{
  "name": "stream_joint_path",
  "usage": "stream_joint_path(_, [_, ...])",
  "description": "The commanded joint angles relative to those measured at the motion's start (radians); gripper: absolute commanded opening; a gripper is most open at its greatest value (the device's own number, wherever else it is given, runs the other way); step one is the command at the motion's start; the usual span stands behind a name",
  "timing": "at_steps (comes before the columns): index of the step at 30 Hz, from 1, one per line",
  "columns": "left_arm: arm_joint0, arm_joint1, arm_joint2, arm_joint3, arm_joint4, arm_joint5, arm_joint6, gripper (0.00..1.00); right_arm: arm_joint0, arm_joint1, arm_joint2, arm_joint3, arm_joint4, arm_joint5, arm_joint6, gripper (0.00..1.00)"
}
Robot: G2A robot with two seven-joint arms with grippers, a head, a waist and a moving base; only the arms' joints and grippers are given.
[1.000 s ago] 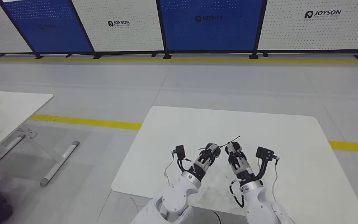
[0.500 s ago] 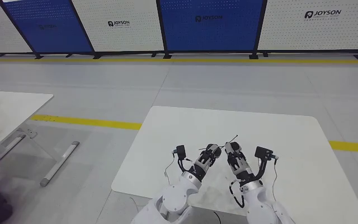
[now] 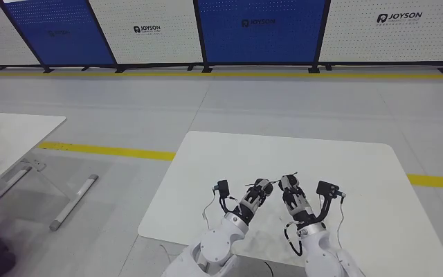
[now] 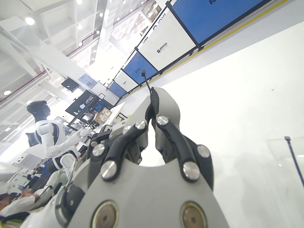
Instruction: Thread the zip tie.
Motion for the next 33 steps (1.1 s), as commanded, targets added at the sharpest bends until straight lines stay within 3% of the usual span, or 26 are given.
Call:
stream_joint_path(1, [0.0,0.0,0.0,-0.002,0.001,-0.002,-0.003,0.0,0.001,0.0,0.0,0.002,-0.002,0.001,0.002,0.0])
stream_joint_path(33, [0.001,-0.001,0.004,-0.001,0.011,0.005,-0.01,0.0,0.005,0.003,0.002,0.013,-0.006,-0.005,0.029,0.0])
